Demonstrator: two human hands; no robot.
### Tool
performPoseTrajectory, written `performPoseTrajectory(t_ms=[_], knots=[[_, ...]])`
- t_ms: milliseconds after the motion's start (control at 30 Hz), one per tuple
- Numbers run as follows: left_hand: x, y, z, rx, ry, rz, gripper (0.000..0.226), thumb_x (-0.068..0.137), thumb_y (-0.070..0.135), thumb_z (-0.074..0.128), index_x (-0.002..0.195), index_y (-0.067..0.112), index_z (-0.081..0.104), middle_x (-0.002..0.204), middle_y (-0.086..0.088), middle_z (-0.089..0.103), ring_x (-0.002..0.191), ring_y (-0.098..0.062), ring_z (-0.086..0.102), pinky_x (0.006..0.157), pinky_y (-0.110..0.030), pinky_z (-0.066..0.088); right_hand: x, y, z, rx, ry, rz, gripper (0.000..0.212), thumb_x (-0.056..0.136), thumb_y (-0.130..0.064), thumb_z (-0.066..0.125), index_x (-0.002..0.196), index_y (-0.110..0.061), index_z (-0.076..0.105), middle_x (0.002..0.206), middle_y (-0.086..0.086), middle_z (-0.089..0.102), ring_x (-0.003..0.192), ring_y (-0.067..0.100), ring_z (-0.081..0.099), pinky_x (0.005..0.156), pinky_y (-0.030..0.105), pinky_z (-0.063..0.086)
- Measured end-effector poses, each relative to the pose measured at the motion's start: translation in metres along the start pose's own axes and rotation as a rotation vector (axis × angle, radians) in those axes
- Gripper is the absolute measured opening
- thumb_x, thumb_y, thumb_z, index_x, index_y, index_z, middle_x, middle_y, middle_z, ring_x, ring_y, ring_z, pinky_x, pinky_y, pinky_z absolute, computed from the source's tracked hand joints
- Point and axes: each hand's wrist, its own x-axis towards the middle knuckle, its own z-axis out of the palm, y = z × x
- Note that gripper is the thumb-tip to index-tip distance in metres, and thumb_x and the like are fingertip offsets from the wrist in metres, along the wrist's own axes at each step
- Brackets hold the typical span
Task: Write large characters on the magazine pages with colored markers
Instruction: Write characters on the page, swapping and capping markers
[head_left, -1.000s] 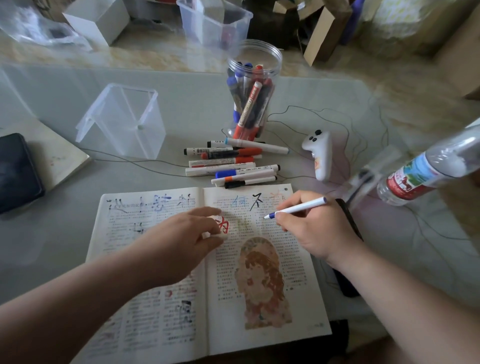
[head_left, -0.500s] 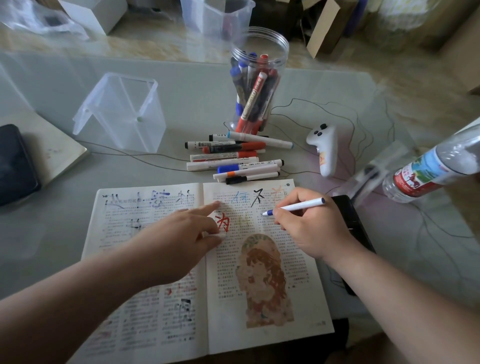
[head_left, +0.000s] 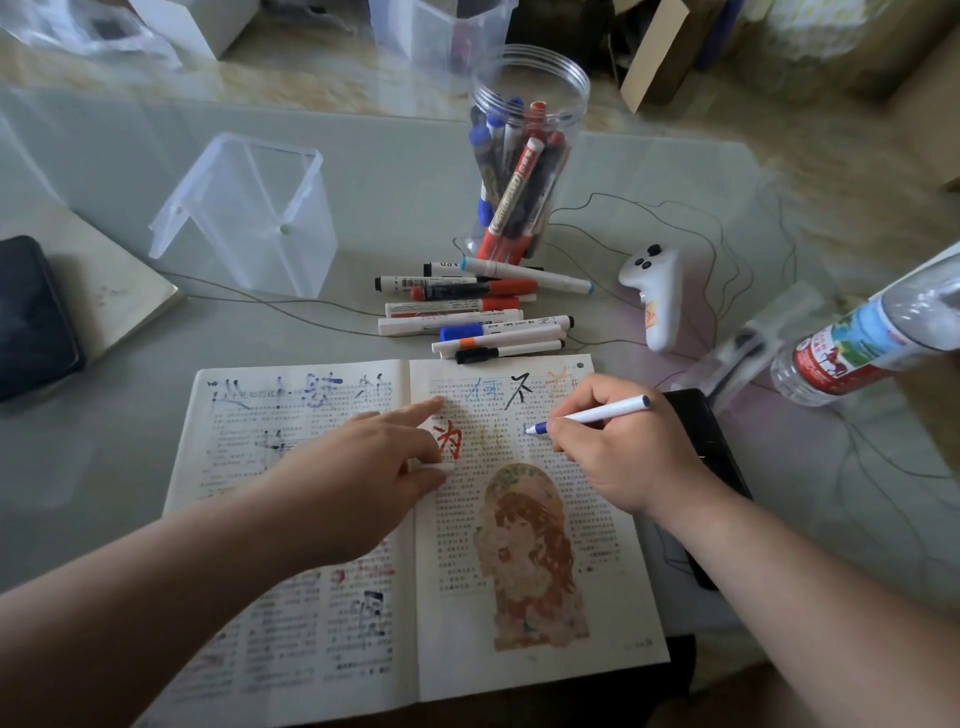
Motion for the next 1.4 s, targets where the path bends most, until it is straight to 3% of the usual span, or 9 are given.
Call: performPoseTrajectory(t_ms=[233,400,767,967,1033,1133,1200,1300,1400], knots=[[0.000,-0.002,0.001,-0.014,0.007,0.004,0.030,0.100,0.054,0.045,0.105,0.036,0.068,0.158,0.037,0.010,0.133,-0.003,0.043,0.108,-0.034,0.043,0.002,0.007,-0.005,0.025,0.070,-0.017,0.014,0.085,-0.012,0.075,0.072,-0.013,0.069,0.067,0.010,0.070,0.061,0.026,0.060,0.054,0.029,0.044],[0.002,-0.003,0.002,-0.020,0.015,0.009,0.030,0.100,0.054,0.046,0.105,0.036,0.068,0.159,0.036,0.011,0.135,-0.004,0.042,0.109,-0.034,0.041,0.001,0.006,-0.003,0.002,0.047,-0.007,0.015,0.083,-0.009,0.073,0.070,-0.010,0.067,0.055,-0.004,0.062,0.048,0.004,0.047,0.047,0.016,0.035],[0.002,-0.004,0.003,-0.037,0.029,0.004,0.026,0.099,0.053,0.048,0.103,0.037,0.068,0.159,0.035,0.014,0.133,-0.005,0.044,0.108,-0.036,0.042,0.001,0.002,-0.005,-0.020,-0.076,0.000,0.016,0.082,-0.010,0.075,0.067,-0.010,0.069,0.067,0.010,0.070,0.059,0.014,0.056,0.054,0.029,0.043],[0.002,-0.004,0.003,-0.036,0.028,0.008,0.026,0.099,0.052,0.048,0.103,0.036,0.068,0.160,0.034,0.015,0.131,-0.005,0.046,0.108,-0.035,0.042,0.003,0.002,-0.007,-0.085,-0.036,0.012,0.020,0.081,-0.010,0.073,0.066,-0.010,0.061,0.048,-0.011,0.056,0.047,0.004,0.046,0.047,0.015,0.033],[0.001,-0.003,0.002,-0.041,0.030,0.009,0.026,0.099,0.052,0.048,0.102,0.036,0.068,0.159,0.034,0.015,0.130,-0.004,0.047,0.107,-0.034,0.043,0.005,0.002,-0.009,-0.068,-0.003,0.013,0.018,0.079,-0.011,0.074,0.066,-0.008,0.061,0.050,-0.009,0.059,0.049,0.008,0.049,0.049,0.021,0.037],[0.000,-0.003,0.001,-0.042,0.026,0.017,0.025,0.100,0.051,0.048,0.102,0.037,0.068,0.159,0.034,0.014,0.128,-0.004,0.048,0.107,-0.035,0.044,0.005,0.001,-0.010,0.002,0.040,0.016,0.015,0.072,-0.019,0.071,0.066,-0.008,0.063,0.064,0.014,0.068,0.062,0.033,0.060,0.055,0.042,0.046],[0.000,-0.002,0.000,-0.046,0.027,0.020,0.024,0.099,0.052,0.048,0.100,0.038,0.068,0.159,0.034,0.015,0.128,-0.004,0.048,0.107,-0.035,0.043,0.004,0.002,-0.010,-0.021,0.032,0.007,0.017,0.077,-0.014,0.074,0.065,-0.009,0.063,0.060,0.012,0.065,0.054,0.024,0.053,0.051,0.036,0.041],[0.000,-0.001,0.000,-0.046,0.028,0.018,0.024,0.100,0.051,0.048,0.100,0.038,0.068,0.159,0.034,0.015,0.128,-0.004,0.049,0.106,-0.033,0.043,0.004,0.003,-0.011,-0.075,0.008,0.016,0.023,0.081,-0.009,0.074,0.063,-0.012,0.060,0.049,-0.007,0.057,0.047,0.004,0.046,0.047,0.017,0.034],[-0.001,0.000,0.000,-0.035,0.022,0.018,0.025,0.100,0.052,0.048,0.103,0.038,0.069,0.159,0.035,0.014,0.131,-0.004,0.047,0.108,-0.033,0.042,0.006,0.000,-0.012,-0.084,-0.021,0.047,0.019,0.079,-0.006,0.071,0.063,-0.005,0.060,0.047,-0.011,0.058,0.046,0.002,0.049,0.046,0.015,0.035]])
